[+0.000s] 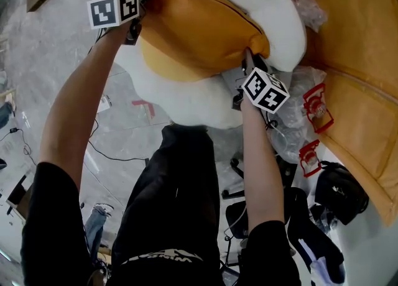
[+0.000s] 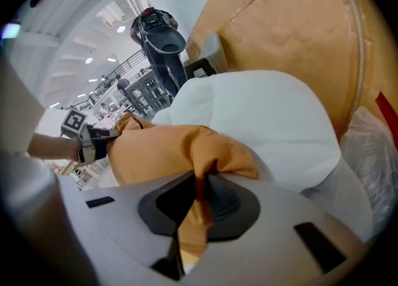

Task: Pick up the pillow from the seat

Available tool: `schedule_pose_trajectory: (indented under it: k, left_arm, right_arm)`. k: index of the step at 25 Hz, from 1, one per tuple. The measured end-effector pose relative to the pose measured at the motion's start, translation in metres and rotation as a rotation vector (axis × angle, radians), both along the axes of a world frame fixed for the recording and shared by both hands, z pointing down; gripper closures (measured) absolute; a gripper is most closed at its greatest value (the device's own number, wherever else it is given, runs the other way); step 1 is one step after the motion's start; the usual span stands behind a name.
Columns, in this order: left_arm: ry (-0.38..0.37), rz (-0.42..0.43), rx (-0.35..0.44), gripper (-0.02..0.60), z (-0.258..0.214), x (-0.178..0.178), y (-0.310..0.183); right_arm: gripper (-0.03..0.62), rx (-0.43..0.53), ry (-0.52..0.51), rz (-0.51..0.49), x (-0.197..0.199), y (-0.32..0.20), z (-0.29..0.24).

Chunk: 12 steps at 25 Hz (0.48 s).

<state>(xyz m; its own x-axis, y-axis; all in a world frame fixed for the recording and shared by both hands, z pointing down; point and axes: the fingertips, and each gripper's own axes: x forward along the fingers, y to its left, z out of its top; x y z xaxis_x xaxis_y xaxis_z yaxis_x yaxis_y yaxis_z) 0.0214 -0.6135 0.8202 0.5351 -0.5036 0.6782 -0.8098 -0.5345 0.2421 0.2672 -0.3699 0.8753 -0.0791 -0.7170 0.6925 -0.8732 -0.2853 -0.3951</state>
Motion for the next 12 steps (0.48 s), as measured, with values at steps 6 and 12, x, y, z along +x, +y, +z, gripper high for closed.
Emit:
schedule_pose_trajectory:
  k: [6,12]
  left_arm:
    - [-0.02,0.016,0.001,0.549,0.002,0.001,0.01]
    - [-0.013,0.026,0.022,0.555,-0.014,-0.006,0.02]
  right_arm:
    - [0.554,0.003,0.0,0.015,-0.005,0.003,0.0]
    - [0.554,0.008,0.0,0.011,-0.012,0.013,-0.012]
